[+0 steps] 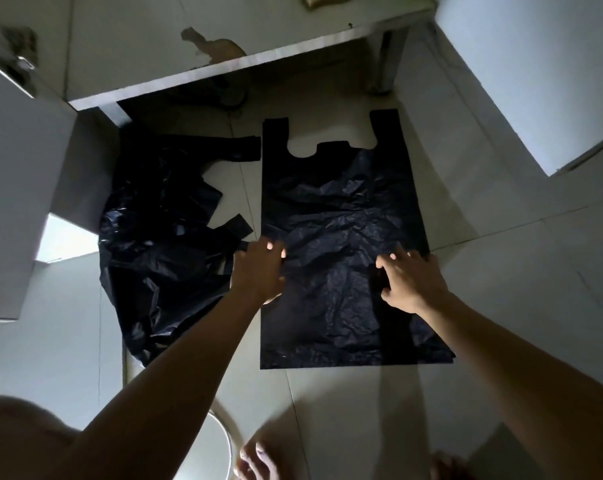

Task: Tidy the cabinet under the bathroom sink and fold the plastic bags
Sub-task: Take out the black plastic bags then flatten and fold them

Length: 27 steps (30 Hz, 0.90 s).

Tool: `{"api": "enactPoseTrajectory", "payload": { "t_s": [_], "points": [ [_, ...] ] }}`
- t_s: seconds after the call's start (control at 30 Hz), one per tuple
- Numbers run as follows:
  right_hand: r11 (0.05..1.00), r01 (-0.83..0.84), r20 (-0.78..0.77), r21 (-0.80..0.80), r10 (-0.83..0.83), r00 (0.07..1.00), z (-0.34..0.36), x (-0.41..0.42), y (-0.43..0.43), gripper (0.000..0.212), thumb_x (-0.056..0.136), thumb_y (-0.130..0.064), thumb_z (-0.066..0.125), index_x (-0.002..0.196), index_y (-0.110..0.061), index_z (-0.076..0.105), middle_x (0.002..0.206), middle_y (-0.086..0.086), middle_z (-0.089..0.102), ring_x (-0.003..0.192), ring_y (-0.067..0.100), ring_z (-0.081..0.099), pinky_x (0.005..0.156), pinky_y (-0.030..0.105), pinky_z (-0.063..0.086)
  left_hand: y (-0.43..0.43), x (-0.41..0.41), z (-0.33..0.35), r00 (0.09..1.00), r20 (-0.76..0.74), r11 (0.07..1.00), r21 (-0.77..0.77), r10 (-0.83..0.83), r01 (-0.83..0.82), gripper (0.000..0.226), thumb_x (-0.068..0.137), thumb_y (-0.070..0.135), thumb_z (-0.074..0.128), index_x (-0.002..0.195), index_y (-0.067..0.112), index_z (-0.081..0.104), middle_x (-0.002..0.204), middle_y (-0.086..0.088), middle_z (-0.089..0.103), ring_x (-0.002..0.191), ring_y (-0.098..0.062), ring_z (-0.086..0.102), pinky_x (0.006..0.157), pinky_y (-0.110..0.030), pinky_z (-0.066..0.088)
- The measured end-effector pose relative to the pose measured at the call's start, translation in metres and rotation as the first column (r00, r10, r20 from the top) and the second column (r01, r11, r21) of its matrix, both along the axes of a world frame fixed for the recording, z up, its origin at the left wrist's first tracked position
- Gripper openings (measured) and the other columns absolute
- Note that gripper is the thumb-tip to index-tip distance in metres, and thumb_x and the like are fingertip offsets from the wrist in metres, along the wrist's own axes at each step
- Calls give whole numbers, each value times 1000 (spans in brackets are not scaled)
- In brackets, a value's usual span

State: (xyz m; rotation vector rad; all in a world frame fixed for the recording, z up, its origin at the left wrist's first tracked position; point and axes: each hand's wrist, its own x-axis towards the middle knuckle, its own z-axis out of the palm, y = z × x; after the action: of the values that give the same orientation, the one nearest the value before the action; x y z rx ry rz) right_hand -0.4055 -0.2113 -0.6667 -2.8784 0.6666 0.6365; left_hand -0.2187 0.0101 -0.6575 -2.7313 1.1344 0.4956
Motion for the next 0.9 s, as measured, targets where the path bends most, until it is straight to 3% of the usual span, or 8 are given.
{"api": "enactPoseTrajectory", "payload": {
  "t_s": [0.13, 0.23, 0.3, 0.43, 0.57, 0.67, 0.73, 0.9],
  "points": [
    [996, -44, 63, 82, 39, 997, 15, 49, 23, 51, 86, -41, 61, 133, -30, 47, 135, -3, 56, 120, 25, 56, 96, 42, 42, 30, 31, 39, 960, 92, 910, 306, 266, -281, 105, 63, 60, 81, 142, 18, 27, 141, -14, 39, 129, -35, 41, 101, -49, 37],
    [983, -102, 78, 153, 91, 993, 20, 83, 52, 51, 87, -41, 60, 135, -31, 47, 136, -3, 56, 122, 24, 55, 96, 39, 45, 65, 46, 58, 939, 100, 833, 437, 329, -338, 76, 68, 46, 81, 132, 20, 51, 128, -5, 59, 120, -29, 57, 96, -43, 41],
    [964, -135, 101, 229, 115, 988, 21, 104, 79, 50, 87, -41, 61, 133, -31, 47, 135, -2, 57, 120, 25, 57, 96, 40, 47, 89, 54, 65, 927, 129, 869, 321, 353, -375, 49, 79, 33, 71, 125, 21, 60, 121, -3, 64, 114, -27, 62, 92, -40, 46],
    [866, -174, 150, 469, 116, 982, 25, 130, 130, 64, 83, -37, 71, 140, -30, 43, 137, -1, 55, 119, 21, 57, 93, 33, 48, 117, 71, 88, 882, -18, 883, -2, 470, -470, 37, 79, 42, 65, 113, 27, 64, 112, -6, 67, 108, -33, 64, 88, -39, 50],
    [699, -67, 138, 712, -45, 989, 43, 154, 169, 96, 70, -49, 82, 147, -41, 27, 134, -2, 52, 117, 20, 58, 96, 36, 51, 133, 92, 121, 805, -273, 734, -331, 527, -593, 39, 72, 51, 67, 101, 26, 68, 99, 5, 68, 99, -21, 64, 89, -34, 52],
    [594, -58, 148, 803, -105, 983, 63, 171, 179, 96, 67, -50, 86, 146, -43, 33, 135, -2, 51, 123, 21, 56, 101, 38, 49, 129, 104, 157, 783, -362, 573, -538, 506, -619, 14, 83, 34, 71, 85, 25, 60, 88, 3, 60, 83, -13, 57, 76, -22, 45],
    [525, -56, 116, 849, -81, 990, 83, 182, 181, 89, 69, -50, 85, 144, -43, 38, 141, -4, 48, 126, 19, 54, 102, 37, 48, 125, 115, 184, 774, -389, 468, -630, 500, -620, 14, 85, 28, 70, 79, 21, 59, 80, 0, 61, 74, -13, 57, 70, -22, 44],
    [-19, 223, -216, 975, -341, 915, 132, 203, 175, 65, 81, -60, 71, 135, -30, 49, 129, 2, 60, 118, 29, 59, 99, 46, 50, 107, 133, 236, 722, -538, 261, -693, 435, -672, 32, 66, 39, 69, 85, 13, 71, 81, -5, 73, 79, -24, 70, 76, -36, 56]
  ]
}}
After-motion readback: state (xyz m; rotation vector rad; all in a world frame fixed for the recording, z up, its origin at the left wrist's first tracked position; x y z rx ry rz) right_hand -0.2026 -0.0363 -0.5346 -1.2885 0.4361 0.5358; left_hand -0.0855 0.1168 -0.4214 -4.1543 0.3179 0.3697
